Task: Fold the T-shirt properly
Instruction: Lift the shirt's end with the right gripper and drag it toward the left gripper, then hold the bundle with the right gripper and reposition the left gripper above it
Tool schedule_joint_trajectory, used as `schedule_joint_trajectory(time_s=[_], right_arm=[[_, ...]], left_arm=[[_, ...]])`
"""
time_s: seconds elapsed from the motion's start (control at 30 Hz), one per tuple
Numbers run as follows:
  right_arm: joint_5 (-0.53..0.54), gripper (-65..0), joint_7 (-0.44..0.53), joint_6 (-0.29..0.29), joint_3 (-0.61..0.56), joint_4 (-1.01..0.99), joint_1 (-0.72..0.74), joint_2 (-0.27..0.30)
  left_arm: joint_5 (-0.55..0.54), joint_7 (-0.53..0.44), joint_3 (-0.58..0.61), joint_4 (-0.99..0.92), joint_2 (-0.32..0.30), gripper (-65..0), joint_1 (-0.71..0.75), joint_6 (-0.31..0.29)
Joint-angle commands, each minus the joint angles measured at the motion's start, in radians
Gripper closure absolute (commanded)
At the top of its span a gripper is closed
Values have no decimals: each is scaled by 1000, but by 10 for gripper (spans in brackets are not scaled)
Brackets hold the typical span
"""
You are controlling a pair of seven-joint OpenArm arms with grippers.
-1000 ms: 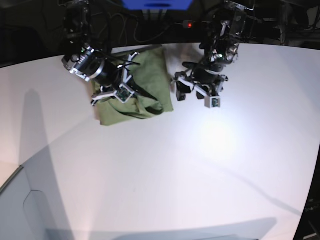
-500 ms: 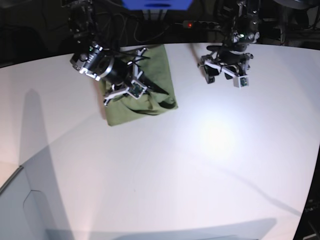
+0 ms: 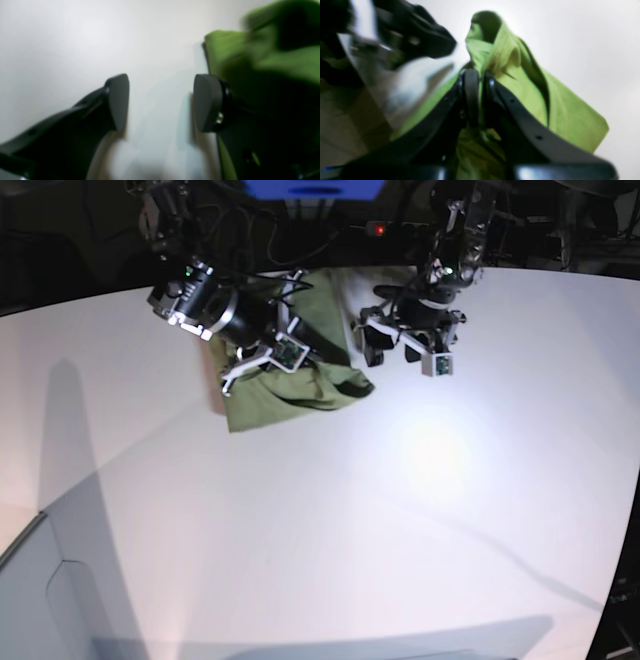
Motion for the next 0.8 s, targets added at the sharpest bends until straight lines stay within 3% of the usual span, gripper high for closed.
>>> schedule_joint_trajectory(time_s=[0.0,0.47,0.57,0.7,0.77], right_arm=[[22,-3,29,17,-4,15,6,-2],[22,-17,28,17,-9,-103,54,-21],[22,-115,23,17,-9,-98,54,-21],[24,-335,26,17,-4,-17,23,-16],[27,-413,29,17,0,64,-11,7]], left_arm=[[-9,17,3,5,-2,-393,3,3],[-9,17,-7,9,-11,-393,9,1],[-9,17,-8,11,-14,-393,12,3],[-11,16,-11,31,-53,-393,40,4],[-11,17,-22,65,-60,-393,65,4]])
